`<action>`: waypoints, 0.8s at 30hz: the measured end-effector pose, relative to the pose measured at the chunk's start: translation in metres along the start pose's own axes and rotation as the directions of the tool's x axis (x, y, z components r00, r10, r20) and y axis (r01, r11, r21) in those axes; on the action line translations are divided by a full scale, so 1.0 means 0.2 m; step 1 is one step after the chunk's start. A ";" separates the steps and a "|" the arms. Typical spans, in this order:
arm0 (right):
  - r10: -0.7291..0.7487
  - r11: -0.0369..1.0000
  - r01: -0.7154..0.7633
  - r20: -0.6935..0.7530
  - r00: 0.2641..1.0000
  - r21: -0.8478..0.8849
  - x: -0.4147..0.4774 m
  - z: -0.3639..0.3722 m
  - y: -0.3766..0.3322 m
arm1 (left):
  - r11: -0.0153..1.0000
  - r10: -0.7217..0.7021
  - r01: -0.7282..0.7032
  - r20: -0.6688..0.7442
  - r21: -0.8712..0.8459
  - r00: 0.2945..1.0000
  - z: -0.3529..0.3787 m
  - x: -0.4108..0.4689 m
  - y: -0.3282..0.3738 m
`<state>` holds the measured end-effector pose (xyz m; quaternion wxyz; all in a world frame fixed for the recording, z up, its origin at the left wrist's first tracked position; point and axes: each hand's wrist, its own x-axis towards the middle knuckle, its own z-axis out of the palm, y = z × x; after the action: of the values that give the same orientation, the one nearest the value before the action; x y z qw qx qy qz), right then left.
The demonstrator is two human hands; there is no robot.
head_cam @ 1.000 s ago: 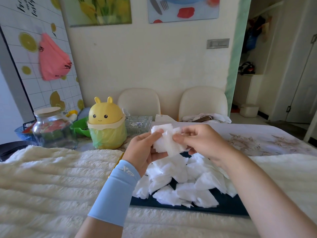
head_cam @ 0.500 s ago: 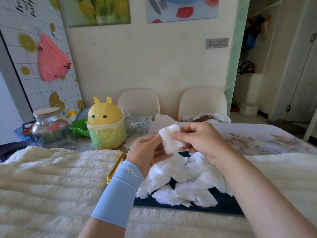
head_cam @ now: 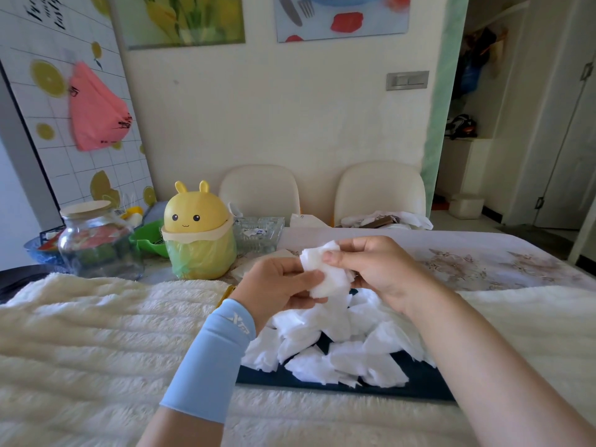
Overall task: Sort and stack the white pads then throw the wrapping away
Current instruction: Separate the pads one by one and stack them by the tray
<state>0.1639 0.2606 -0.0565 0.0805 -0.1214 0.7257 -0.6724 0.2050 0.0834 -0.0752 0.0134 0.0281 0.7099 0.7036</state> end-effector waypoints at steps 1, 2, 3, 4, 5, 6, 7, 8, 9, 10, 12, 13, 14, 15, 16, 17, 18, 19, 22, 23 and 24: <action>-0.017 1.000 0.017 -0.027 0.999 -0.016 0.00 0.01 0.01 | 0.999 -0.001 0.002 -0.023 0.040 1.000 0.00 0.00 0.00; -0.037 0.999 0.035 -0.051 0.998 -0.040 0.01 0.02 0.01 | 0.998 0.001 0.002 -0.043 0.062 0.999 0.00 0.01 -0.01; -0.055 0.997 0.051 -0.072 0.996 -0.059 0.01 0.03 0.02 | 0.998 0.006 -0.002 -0.055 0.062 0.998 0.00 0.01 -0.01; -0.071 0.995 0.065 -0.089 0.993 -0.074 0.01 0.04 0.03 | 0.999 0.016 -0.012 -0.066 0.052 0.998 0.00 0.02 -0.02; -0.088 0.994 0.081 -0.102 0.991 -0.079 0.01 0.05 0.03 | 0.999 0.033 -0.029 -0.086 0.043 0.996 0.01 0.02 -0.02; -0.114 0.991 0.104 -0.108 0.988 -0.089 0.01 0.06 0.03 | 0.998 0.055 -0.051 -0.122 0.039 0.991 0.01 0.02 -0.02; -0.152 0.983 0.139 -0.112 0.982 -0.118 0.02 0.06 0.04 | 0.997 0.071 -0.067 -0.170 0.026 0.983 0.00 0.02 -0.02; -0.204 0.966 0.180 -0.118 0.972 -0.186 0.02 0.06 0.04 | 0.997 0.069 -0.072 -0.222 -0.006 0.973 -0.01 0.02 -0.01; -0.259 0.929 0.211 -0.125 0.958 -0.304 0.02 0.05 0.05 | 0.996 0.053 -0.069 -0.268 -0.048 0.962 -0.02 0.02 -0.01; -0.296 0.860 0.211 -0.118 0.948 -0.465 0.03 0.03 0.07 | 0.995 0.037 -0.065 -0.304 -0.081 0.952 -0.03 0.02 -0.01; -0.250 0.633 0.125 -0.048 0.967 -0.764 0.04 -0.01 0.10 | 0.992 0.018 -0.062 -0.353 -0.114 0.935 -0.07 0.03 0.00; -0.186 0.503 0.084 -0.012 0.982 -0.860 0.04 -0.01 0.12 | 0.990 0.013 -0.063 -0.369 -0.123 0.929 -0.08 0.03 0.00; -0.130 0.392 0.066 0.015 0.991 -0.918 0.05 -0.01 0.14 | 0.990 0.009 -0.062 -0.383 -0.127 0.924 -0.09 0.04 -0.01; -0.089 0.329 0.061 0.034 0.995 -0.942 0.05 0.00 0.16 | 0.991 0.005 -0.058 -0.394 -0.123 0.919 -0.10 0.04 -0.01; -0.059 0.327 0.056 0.038 0.997 -0.943 0.06 0.02 0.18 | 0.992 0.001 -0.052 -0.400 -0.117 0.917 -0.10 0.04 -0.02; -0.049 0.360 0.051 0.036 0.998 -0.932 0.06 0.03 0.18 | 0.993 -0.001 -0.048 -0.401 -0.111 0.916 -0.10 0.05 -0.02; -0.054 0.394 0.052 0.034 0.998 -0.918 0.06 0.03 0.18 | 0.993 -0.001 -0.045 -0.398 -0.108 0.917 -0.09 0.05 -0.03; -0.064 0.416 0.054 0.030 0.997 -0.908 0.07 0.03 0.17 | 0.994 0.000 -0.044 -0.395 -0.103 0.919 -0.09 0.05 -0.03; -0.094 0.485 0.057 0.013 0.995 -0.873 0.06 0.01 0.12 | 0.997 0.018 -0.048 -0.406 -0.064 0.914 -0.08 0.05 -0.03; -0.085 0.552 0.055 0.010 0.996 -0.832 0.05 -0.01 0.11 | 0.998 0.028 -0.051 -0.421 -0.045 0.907 -0.08 0.05 -0.03; -0.080 0.641 0.061 0.012 0.997 -0.765 0.05 -0.02 0.10 | 0.998 0.039 -0.056 -0.442 -0.025 0.896 -0.08 0.06 -0.04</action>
<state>0.1525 0.2636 -0.0757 -0.0129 -0.1643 0.9372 -0.3073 0.1928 0.0673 -0.0820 -0.1647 -0.1150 0.6803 0.7048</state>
